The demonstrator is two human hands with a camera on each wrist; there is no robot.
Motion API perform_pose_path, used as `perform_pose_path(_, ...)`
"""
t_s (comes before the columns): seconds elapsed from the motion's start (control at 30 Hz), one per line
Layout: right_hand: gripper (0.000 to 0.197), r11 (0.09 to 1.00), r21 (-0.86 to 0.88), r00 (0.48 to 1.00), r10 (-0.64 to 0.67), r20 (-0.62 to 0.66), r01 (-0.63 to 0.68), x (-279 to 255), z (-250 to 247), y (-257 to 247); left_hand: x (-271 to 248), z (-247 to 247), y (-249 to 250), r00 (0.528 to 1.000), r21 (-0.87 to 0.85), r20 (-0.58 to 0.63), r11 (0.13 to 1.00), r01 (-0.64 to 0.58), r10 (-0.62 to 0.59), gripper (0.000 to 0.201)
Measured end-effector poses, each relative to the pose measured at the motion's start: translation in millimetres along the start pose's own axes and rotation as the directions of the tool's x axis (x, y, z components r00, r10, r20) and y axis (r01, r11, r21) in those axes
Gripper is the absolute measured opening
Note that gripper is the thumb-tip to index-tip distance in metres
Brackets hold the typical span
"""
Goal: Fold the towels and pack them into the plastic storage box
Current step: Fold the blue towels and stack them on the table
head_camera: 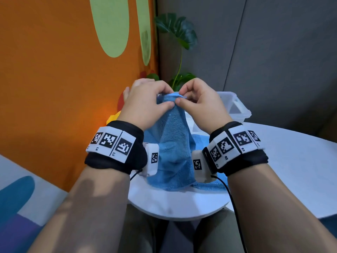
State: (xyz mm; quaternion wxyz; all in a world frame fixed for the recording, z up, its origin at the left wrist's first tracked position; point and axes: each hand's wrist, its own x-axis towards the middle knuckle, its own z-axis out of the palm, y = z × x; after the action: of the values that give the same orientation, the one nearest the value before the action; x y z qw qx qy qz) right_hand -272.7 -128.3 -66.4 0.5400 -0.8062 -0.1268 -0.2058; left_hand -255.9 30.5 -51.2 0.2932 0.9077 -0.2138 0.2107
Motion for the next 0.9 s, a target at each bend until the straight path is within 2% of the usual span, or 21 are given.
perform_pose_path(0.23,0.019,0.968,-0.252,1.000,0.026,-0.002,-0.025,-3.0,6.4,10.2,3.4,-1.0,0.1,0.984,-0.124,-0.176,0.992,-0.007,-0.015,0.013)
perform_pose_path(0.37,0.017,0.954,-0.295,0.999,0.043,-0.014,-0.045,-5.7,8.8,13.7,6.6,-3.7,2.3,0.966,-0.246,-0.257,0.968,-0.059,-0.006,0.014)
perform_pose_path(0.53,0.004,0.941,-0.336,0.996,0.076,0.053,-0.054,-9.1,11.5,18.2,11.0,-9.6,8.3,0.936,-0.344,-0.352,0.932,-0.117,-0.012,0.013)
perform_pose_path(0.67,0.018,0.916,-0.395,0.962,0.167,0.216,-0.071,-12.3,12.7,20.8,14.1,-18.7,16.7,0.912,-0.402,-0.411,0.900,-0.170,-0.011,0.018)
perform_pose_path(0.73,0.015,0.902,-0.421,0.931,0.231,0.283,-0.096,-14.8,12.6,21.9,15.3,-23.5,17.2,0.900,-0.406,-0.436,0.897,-0.178,-0.019,0.022)
perform_pose_path(0.8,0.020,0.877,-0.468,0.920,0.265,0.288,-0.106,-16.2,10.8,23.6,17.2,-28.5,11.9,0.883,-0.413,-0.466,0.897,-0.159,-0.058,0.025)
perform_pose_path(0.9,0.024,0.852,-0.509,0.941,0.260,0.216,-0.118,-14.2,4.6,26.5,18.8,-34.1,-5.5,0.845,-0.420,-0.513,0.902,-0.097,-0.148,0.026)
